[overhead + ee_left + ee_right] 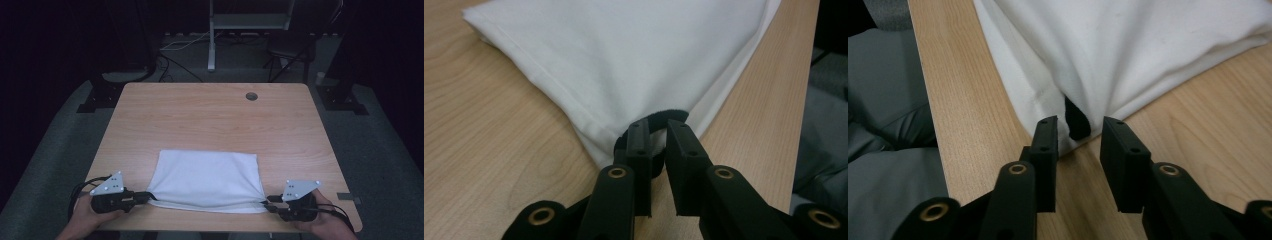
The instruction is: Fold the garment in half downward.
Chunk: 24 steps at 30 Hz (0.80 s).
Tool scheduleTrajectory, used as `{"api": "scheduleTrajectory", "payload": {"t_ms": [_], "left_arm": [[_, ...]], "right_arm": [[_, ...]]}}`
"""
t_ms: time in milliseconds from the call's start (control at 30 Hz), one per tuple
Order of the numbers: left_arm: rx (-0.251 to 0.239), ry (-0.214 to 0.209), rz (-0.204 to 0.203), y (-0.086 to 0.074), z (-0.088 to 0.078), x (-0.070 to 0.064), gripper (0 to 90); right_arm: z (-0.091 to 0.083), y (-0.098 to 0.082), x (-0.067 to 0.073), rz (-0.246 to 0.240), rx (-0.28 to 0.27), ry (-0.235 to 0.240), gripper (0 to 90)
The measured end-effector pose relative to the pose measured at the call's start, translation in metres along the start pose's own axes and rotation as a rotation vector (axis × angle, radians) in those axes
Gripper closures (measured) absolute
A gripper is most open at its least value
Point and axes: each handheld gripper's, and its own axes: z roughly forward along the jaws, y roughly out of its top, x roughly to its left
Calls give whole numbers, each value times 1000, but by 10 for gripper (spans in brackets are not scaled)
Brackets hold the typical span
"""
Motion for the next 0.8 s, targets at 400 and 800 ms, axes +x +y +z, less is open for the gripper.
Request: {"api": "scheduleTrajectory", "payload": {"t_ms": [400, 800], "left_arm": [[-50, 58, -21, 20, 12, 8, 656], [37, 70, -13, 17, 31, 3, 625]], "right_arm": [[3, 18, -17, 113, -152, -96, 532], [25, 19, -3, 38, -71, -136, 514]]}}
